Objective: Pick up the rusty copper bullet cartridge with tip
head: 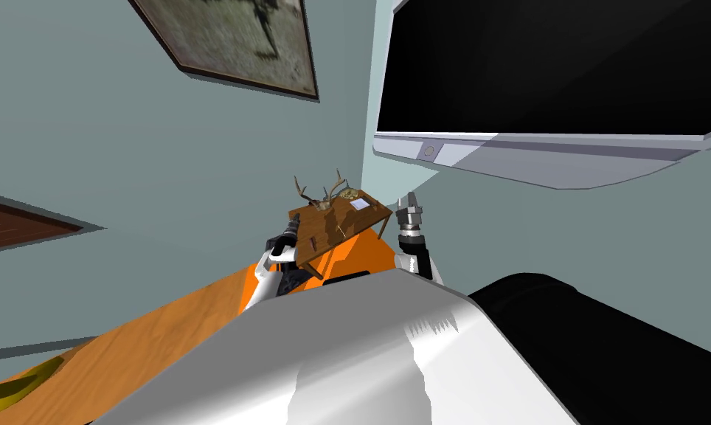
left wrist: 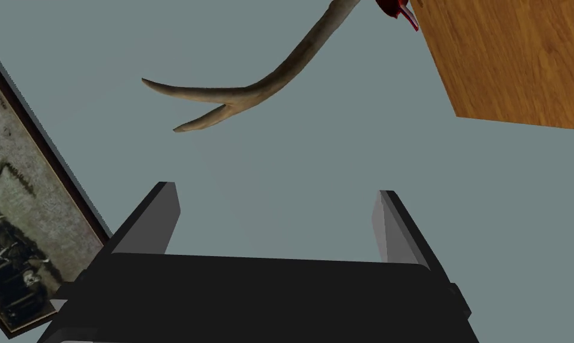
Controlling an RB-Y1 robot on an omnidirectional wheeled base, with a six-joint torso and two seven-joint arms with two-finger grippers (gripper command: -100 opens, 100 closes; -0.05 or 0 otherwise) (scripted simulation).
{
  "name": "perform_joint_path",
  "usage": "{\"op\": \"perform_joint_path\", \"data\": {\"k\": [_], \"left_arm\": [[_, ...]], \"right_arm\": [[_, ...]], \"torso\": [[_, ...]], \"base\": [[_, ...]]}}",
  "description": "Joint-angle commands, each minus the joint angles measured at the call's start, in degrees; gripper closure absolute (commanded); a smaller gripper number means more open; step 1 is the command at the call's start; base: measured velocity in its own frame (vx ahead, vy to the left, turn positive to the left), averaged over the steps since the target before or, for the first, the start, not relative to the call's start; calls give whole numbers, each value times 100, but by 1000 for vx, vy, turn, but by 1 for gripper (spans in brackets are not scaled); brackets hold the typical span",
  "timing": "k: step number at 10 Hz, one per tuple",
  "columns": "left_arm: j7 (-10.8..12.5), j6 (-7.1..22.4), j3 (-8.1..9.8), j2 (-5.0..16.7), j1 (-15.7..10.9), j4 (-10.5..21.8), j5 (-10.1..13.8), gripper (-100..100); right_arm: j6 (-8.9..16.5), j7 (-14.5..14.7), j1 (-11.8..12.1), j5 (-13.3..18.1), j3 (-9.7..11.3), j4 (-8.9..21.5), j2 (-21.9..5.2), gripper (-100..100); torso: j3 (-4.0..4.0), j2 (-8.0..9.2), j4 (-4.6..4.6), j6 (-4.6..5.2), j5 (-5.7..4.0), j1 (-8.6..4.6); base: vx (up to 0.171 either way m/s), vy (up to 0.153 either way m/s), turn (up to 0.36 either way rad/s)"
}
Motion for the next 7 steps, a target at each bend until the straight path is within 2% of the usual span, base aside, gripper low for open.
{"op": "perform_joint_path", "data": {"k": [1, 2, 3, 4, 5, 6, 7], "left_arm": [[-119, 90, -1, -18, -108, 237, -20, -100], [-301, 284, -38, 40, -240, 449, -16, -100], [-301, 284, -38, 40, -240, 538, -16, -100], [-485, 473, -79, 104, -360, 757, -10, -100], [-485, 473, -79, 104, -360, 834, -10, -100], [-669, 656, -125, 172, -468, 1099, -3, -100], [-669, 656, -125, 172, -468, 1122, -3, -100]], "right_arm": [[0, 0, 0, 0, 0, 0, 0, 0], [0, 0, 0, 0, 0, 0, 0, 0], [0, 0, 0, 0, 0, 0, 0, 0], [0, 0, 0, 0, 0, 0, 0, 0], [0, 0, 0, 0, 0, 0, 0, 0], [0, 0, 0, 0, 0, 0, 0, 0], [0, 0, 0, 0, 0, 0, 0, 0]], "torso": [[0, 0, 0, 0, 0, 0], [0, 0, 0, -1, 0, 1], [1, 1, 0, 1, 0, 0], [1, 3, 0, -3, 0, -1], [2, 3, 1, 0, 0, -2], [1, 1, 0, -2, 0, -1], [0, 0, 0, 0, 0, -3]], "base": [[-18, 0, -63], [-24, -3, -118], [-22, -1, -45], [-24, -7, -81], [-17, -6, -53], [-18, -13, -91], [-15, -11, -42]]}}
